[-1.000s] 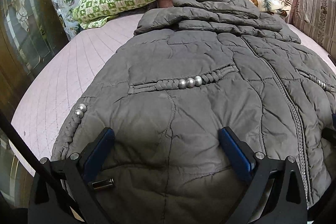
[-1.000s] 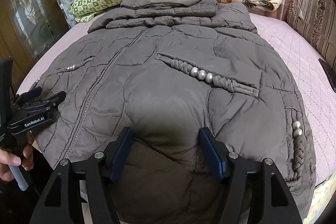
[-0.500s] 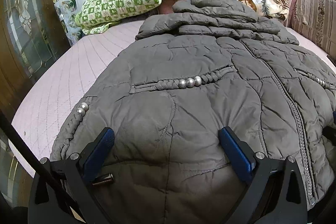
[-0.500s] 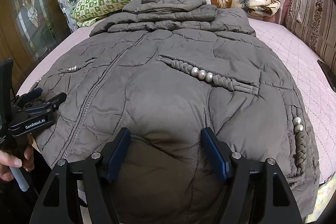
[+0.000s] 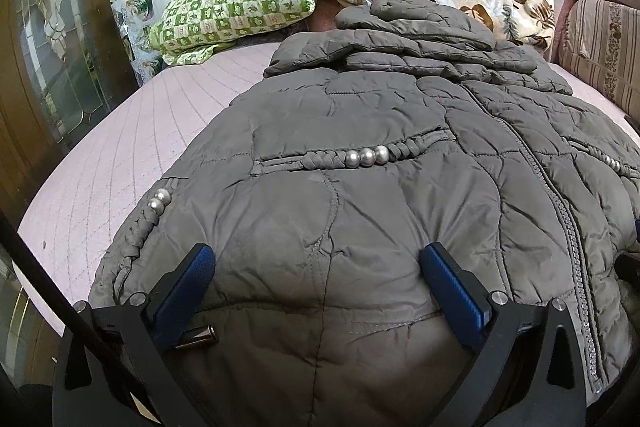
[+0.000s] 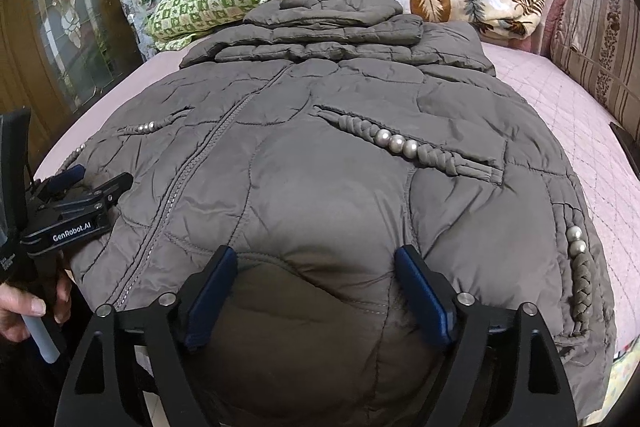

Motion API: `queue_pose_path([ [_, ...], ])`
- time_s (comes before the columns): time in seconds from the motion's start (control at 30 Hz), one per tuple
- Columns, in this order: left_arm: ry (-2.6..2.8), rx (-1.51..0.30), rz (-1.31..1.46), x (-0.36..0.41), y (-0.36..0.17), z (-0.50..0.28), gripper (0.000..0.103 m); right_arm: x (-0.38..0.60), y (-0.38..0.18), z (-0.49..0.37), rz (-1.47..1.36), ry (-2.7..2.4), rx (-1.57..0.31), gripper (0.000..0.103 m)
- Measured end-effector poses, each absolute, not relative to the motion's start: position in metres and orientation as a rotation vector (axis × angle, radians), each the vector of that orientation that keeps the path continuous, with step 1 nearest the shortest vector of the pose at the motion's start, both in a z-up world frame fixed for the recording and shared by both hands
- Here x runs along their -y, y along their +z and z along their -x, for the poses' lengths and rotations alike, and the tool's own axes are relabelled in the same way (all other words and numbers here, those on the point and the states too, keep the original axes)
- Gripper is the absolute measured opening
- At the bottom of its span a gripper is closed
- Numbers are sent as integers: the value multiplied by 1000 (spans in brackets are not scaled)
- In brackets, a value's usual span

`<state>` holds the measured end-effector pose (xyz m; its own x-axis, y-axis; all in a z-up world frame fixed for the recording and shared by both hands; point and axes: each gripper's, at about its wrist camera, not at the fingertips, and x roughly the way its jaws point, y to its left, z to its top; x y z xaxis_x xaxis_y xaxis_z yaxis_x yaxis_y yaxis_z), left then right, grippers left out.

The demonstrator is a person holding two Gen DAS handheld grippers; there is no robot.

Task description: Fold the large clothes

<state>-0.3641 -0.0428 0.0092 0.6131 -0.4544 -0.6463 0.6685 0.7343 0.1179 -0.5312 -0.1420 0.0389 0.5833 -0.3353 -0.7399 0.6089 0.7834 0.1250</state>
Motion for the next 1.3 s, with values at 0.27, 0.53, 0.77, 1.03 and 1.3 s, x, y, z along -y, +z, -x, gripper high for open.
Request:
queue_pose_path([
  [0.27,-677,-613,-353,40,10,367,103,141,38,532,-385,-565,-766,88],
  [0.53,-714,-566,-343,22,26,369,103,141,45,539,-398,-535,-763,88],
  [0.77,-665,-592,-236,-28,56,350,103,154,79,593,-512,-520,-583,88],
  [1.03,-533,-812,40,-84,44,290,90,216,79,687,-816,-784,-389,85],
  [1.3,-561,-942,169,-92,22,275,89,245,39,709,-1135,-744,-327,83],
])
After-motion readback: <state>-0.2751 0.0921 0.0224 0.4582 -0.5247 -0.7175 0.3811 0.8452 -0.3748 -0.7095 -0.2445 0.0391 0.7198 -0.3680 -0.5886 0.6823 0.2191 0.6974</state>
